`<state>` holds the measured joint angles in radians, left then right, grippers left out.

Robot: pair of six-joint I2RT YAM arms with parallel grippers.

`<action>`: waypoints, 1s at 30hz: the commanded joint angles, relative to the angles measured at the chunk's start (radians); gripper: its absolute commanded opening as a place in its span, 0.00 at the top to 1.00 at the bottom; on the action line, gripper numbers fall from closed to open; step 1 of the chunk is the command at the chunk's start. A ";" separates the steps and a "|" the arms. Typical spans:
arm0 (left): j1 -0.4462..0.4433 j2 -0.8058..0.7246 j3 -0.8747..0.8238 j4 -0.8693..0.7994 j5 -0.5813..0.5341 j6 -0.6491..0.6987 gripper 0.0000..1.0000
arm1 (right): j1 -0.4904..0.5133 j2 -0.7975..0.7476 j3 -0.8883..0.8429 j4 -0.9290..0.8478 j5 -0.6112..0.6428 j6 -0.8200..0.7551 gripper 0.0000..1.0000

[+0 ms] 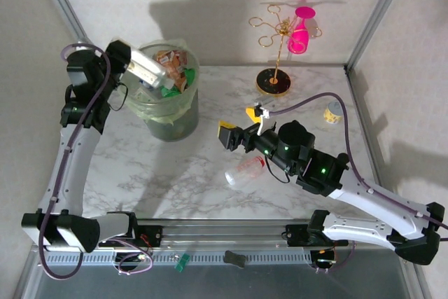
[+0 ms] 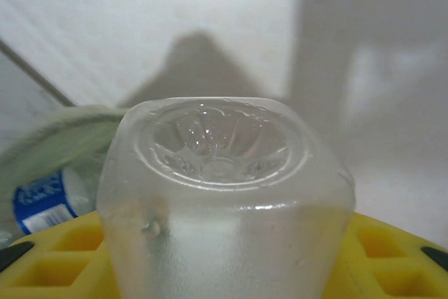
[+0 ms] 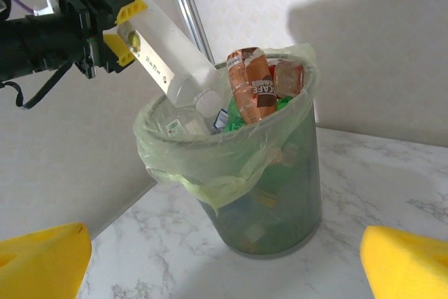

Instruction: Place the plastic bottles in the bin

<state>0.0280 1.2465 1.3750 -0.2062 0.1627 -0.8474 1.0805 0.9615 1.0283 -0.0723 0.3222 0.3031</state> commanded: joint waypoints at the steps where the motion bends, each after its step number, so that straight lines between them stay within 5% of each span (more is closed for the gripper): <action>1: 0.034 0.009 -0.028 0.040 0.012 -0.033 0.60 | 0.008 -0.012 -0.012 -0.022 0.036 0.004 0.01; 10: 0.030 0.021 -0.187 0.070 0.090 -0.027 0.60 | 0.008 -0.009 -0.030 -0.062 0.106 0.005 0.01; 13: 0.027 0.027 -0.188 0.032 0.055 0.014 0.48 | 0.009 0.007 -0.028 -0.063 0.112 0.004 0.01; 16: 0.022 0.021 -0.180 0.014 0.014 0.041 0.24 | 0.008 0.023 -0.020 -0.064 0.119 0.004 0.02; 20: 0.016 0.003 -0.104 -0.053 -0.098 0.086 0.14 | 0.009 0.048 0.004 -0.095 0.155 0.023 0.01; 25: -0.022 -0.035 -0.020 -0.090 -0.233 0.153 0.16 | 0.007 0.065 0.016 -0.133 0.206 0.058 0.01; 30: -0.089 -0.031 -0.021 -0.079 -0.270 0.231 0.31 | 0.007 0.079 -0.007 -0.156 0.249 0.139 0.01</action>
<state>-0.0330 1.2335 1.3384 -0.2661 -0.0391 -0.6952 1.0805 1.0325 1.0100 -0.2039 0.5076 0.3710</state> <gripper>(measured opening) 0.708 0.985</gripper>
